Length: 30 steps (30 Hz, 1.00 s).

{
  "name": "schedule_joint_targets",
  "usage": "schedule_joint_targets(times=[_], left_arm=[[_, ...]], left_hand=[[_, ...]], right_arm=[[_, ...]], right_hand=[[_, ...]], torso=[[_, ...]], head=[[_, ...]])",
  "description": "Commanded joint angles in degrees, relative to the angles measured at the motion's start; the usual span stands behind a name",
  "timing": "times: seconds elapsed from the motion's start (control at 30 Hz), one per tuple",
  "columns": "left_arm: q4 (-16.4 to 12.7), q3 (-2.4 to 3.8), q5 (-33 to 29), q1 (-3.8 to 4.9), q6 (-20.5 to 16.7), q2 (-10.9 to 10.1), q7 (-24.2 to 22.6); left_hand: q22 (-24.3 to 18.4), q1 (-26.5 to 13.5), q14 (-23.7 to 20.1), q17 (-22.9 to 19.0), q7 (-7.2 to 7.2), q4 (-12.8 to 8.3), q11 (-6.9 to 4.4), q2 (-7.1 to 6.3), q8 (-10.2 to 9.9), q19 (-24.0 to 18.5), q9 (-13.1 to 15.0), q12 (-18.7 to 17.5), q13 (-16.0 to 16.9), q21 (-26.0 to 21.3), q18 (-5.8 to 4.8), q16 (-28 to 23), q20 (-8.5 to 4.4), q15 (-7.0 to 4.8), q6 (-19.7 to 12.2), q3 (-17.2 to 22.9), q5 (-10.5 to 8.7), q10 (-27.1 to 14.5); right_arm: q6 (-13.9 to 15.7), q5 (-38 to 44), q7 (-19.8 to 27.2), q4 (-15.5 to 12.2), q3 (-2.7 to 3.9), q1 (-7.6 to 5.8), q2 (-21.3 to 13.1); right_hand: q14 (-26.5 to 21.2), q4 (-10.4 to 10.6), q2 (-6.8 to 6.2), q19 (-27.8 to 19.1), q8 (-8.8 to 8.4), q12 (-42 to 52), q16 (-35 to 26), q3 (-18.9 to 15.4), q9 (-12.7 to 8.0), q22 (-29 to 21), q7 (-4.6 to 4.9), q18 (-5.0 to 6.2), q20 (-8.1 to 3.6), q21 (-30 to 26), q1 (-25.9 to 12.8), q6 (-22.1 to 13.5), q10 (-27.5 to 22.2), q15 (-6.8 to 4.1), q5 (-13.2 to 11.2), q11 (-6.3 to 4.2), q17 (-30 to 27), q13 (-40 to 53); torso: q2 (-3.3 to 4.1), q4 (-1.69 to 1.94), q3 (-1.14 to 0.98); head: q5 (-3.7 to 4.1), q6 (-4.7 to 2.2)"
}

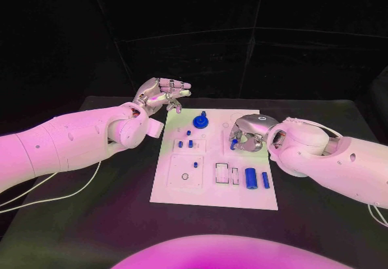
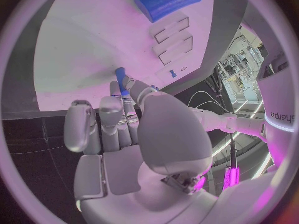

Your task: Assemble the parts on the task board

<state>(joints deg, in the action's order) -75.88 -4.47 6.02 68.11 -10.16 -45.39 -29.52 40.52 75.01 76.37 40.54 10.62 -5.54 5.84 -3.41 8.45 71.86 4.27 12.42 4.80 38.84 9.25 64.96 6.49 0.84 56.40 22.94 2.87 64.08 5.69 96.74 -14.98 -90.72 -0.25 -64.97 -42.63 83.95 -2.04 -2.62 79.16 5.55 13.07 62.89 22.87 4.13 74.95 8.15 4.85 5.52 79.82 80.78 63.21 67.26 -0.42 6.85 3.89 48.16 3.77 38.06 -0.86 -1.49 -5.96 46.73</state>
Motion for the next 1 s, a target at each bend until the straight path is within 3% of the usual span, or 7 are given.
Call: schedule_joint_targets(times=[0.03,0.27,0.53,0.7,0.87,1.0], left_arm=[[0.05,0.05,-0.22,0.07,0.68,-0.02,-0.18],[0.20,0.04,-0.22,0.07,0.70,-0.03,-0.13],[0.19,0.04,-0.22,0.07,0.68,0.05,-0.15],[0.17,0.04,-0.22,0.07,0.65,0.16,-0.16],[0.17,0.04,-0.22,0.08,0.54,0.43,-0.07],[0.23,0.04,-0.22,0.08,0.45,0.58,-0.03]], left_hand=[[-0.06,-0.11,-0.20,0.00,-0.09,-0.04,0.15,0.39,0.20,-0.39,-0.05,0.33,0.06,-0.30,1.17,-0.19,-0.09,-0.01,-0.42,-0.35,-0.02,-0.40],[-0.06,-0.11,-0.20,0.00,-0.09,-0.04,0.15,0.39,0.20,-0.39,-0.05,0.33,0.06,-0.30,1.17,-0.19,-0.09,-0.01,-0.42,-0.35,-0.02,-0.40],[-0.06,-0.11,-0.20,0.00,-0.09,-0.04,0.15,0.39,0.20,-0.39,-0.05,0.33,0.06,-0.30,1.17,-0.19,-0.09,-0.01,-0.42,-0.35,-0.02,-0.40],[-0.06,-0.11,-0.20,0.00,-0.09,-0.04,0.15,0.39,0.20,-0.39,-0.05,0.33,0.06,-0.30,1.17,-0.19,-0.09,-0.01,-0.42,-0.35,-0.02,-0.40],[-0.11,-0.07,-0.22,0.00,-0.08,-0.04,0.15,0.49,0.30,-0.38,-0.04,0.47,0.09,-0.37,1.18,-0.13,-0.08,-0.01,-0.46,-0.45,-0.02,-0.47],[-0.11,-0.07,-0.22,0.00,-0.08,-0.04,0.15,0.49,0.30,-0.38,-0.04,0.47,0.09,-0.37,1.18,-0.13,-0.08,-0.01,-0.46,-0.45,-0.02,-0.47]], right_arm=[[5.08,1.18,1.48,-1.25,0.09,-0.15,-0.54],[9.73,0.63,3.16,-5.57,0.18,-0.21,-2.75],[11.04,-1.39,4.76,-10.02,0.26,-0.27,-2.90],[10.44,-2.16,6.45,-10.17,0.20,-0.13,0.28],[9.43,-1.72,8.09,-8.89,0.04,1.02,3.96],[8.36,-1.50,8.91,-7.27,-0.57,2.20,6.28]], right_hand=[[0.23,0.07,0.32,0.28,0.17,-0.28,0.13,0.42,0.22,0.32,-0.02,-1.06,0.08,0.14,0.44,0.36,0.42,-0.34,-0.15,0.02,-0.11,0.07],[0.10,-0.12,0.02,0.18,0.04,-0.72,0.01,0.77,0.16,0.26,0.04,-1.04,0.04,0.11,0.39,0.37,0.48,-0.32,0.05,0.08,-0.41,0.03],[0.04,-0.15,-0.15,0.16,0.00,-0.95,0.02,0.95,0.14,0.29,0.10,-1.04,0.04,0.13,0.25,0.46,0.60,-0.29,0.24,0.12,-0.47,0.03],[0.01,-0.09,-0.25,0.05,-0.02,-1.08,0.03,1.00,0.13,0.17,0.12,-1.01,0.05,0.05,0.07,0.52,0.68,-0.27,0.29,0.14,-0.50,0.03],[-0.03,-0.08,-0.25,-0.03,-0.05,-1.15,-0.08,1.05,0.12,0.08,0.13,-0.98,0.05,-0.02,0.04,0.53,0.69,-0.27,0.35,0.14,-0.68,0.03],[-0.04,-0.04,-0.31,-0.03,-0.12,-1.34,0.01,1.13,0.10,0.12,0.16,-0.99,0.06,0.01,-0.10,0.49,0.67,-0.25,0.48,0.18,-0.58,0.01]], torso=[[-0.06,-0.05,0.04],[0.00,0.02,0.02],[0.04,0.14,0.07],[0.06,0.06,0.06],[0.06,0.20,0.13],[0.04,0.04,0.10]], head=[[0.01,-0.06],[0.02,-0.25],[-0.16,-0.15],[-0.53,0.02],[-0.88,0.14],[-1.41,0.36]])
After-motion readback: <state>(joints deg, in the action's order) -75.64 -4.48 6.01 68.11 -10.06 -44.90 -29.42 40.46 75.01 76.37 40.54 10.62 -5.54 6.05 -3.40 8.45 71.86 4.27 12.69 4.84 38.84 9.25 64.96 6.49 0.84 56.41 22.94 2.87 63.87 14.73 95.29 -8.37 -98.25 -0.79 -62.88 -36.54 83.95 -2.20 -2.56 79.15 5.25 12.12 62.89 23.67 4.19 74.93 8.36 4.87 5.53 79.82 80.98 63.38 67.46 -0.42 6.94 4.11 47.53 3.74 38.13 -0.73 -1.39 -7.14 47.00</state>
